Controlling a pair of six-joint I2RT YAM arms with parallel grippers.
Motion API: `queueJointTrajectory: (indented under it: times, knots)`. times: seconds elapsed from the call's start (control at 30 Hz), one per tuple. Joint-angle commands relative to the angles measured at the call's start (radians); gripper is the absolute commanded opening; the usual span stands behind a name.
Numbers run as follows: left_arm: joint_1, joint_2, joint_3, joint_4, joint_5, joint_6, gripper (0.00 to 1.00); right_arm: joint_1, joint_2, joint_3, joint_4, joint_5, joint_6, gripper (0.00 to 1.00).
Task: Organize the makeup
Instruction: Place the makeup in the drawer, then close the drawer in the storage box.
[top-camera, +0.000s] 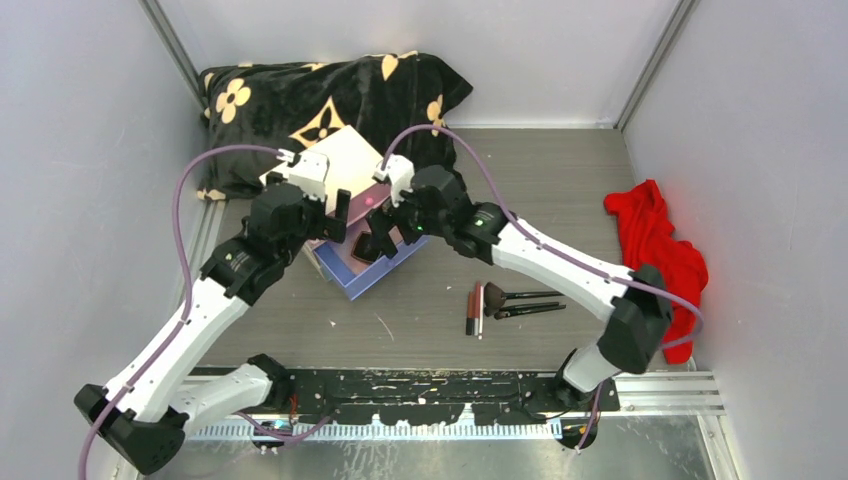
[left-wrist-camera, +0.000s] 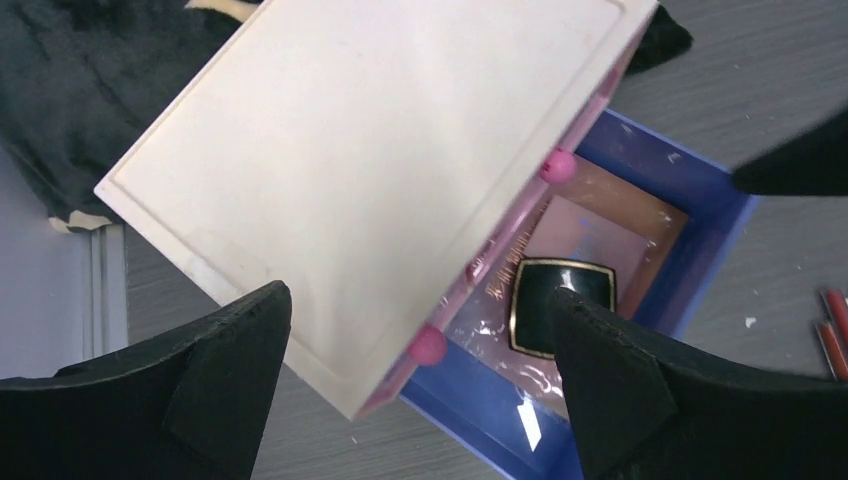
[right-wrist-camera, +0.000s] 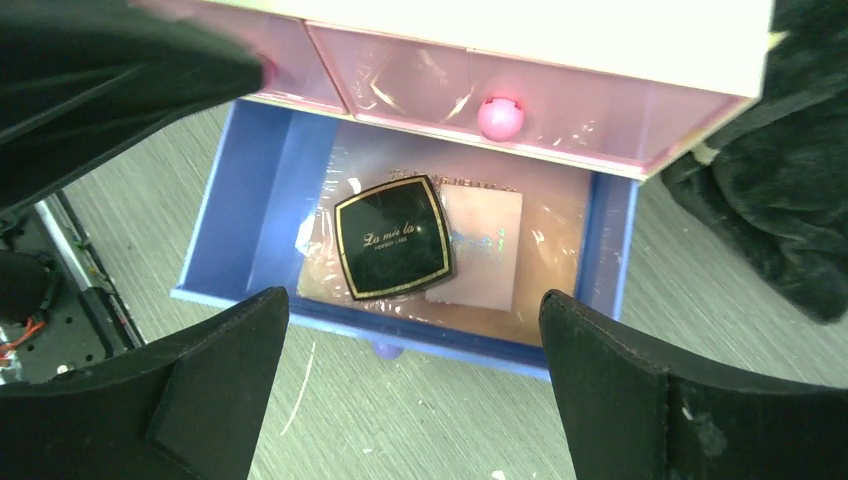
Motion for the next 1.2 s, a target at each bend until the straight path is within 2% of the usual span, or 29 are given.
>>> queueJointTrajectory:
  times: [0.0,0.1,0.33,0.43,0.63,0.73,0.8,0.87,0.9,0.93,0.97,1.0,1.17]
  knots:
    - [0.113,0.055,0.016,0.141,0.111,-0.022,1.0,0.003,-0.123,-0.039,0.029,0.026,-0.002,1.0]
    - [0.161,0.106,0.026,0.189,0.178,-0.029,0.99,0.002,-0.166,-0.076,0.02,0.021,0.008,0.98]
    - [0.165,0.166,0.08,0.248,0.231,-0.006,0.95,0.003,-0.248,-0.18,0.027,0.019,0.037,0.92]
    - [0.166,0.146,0.063,0.298,0.23,0.001,0.9,0.002,-0.26,-0.231,0.037,0.014,0.055,0.87]
    - [0.166,0.048,0.029,0.386,0.287,0.003,0.89,0.001,-0.252,-0.301,0.042,0.001,0.083,0.87]
    - [0.167,0.022,0.02,0.415,0.232,0.013,0.89,0.002,-0.247,-0.319,0.058,-0.009,0.092,0.87]
    - [0.177,0.054,0.025,0.414,0.206,0.024,0.81,0.002,-0.239,-0.32,0.061,-0.021,0.1,0.86]
    - [0.195,0.089,0.029,0.423,0.227,0.019,0.68,0.003,-0.236,-0.321,0.059,-0.028,0.106,0.86]
    - [0.202,0.105,0.024,0.435,0.242,0.014,0.54,0.003,-0.238,-0.322,0.059,-0.029,0.111,0.86]
    - [0.209,0.12,0.019,0.45,0.25,0.007,0.35,0.002,-0.243,-0.325,0.059,-0.027,0.112,0.86]
    - [0.22,0.132,0.01,0.466,0.259,0.001,0.09,0.002,-0.251,-0.332,0.059,-0.027,0.115,0.86]
    - [0.228,0.14,-0.001,0.486,0.266,-0.004,0.01,0.001,-0.257,-0.336,0.06,-0.026,0.116,0.86]
    - [0.312,0.195,-0.013,0.524,0.326,-0.059,0.0,0.003,-0.271,-0.364,0.064,-0.032,0.126,0.85]
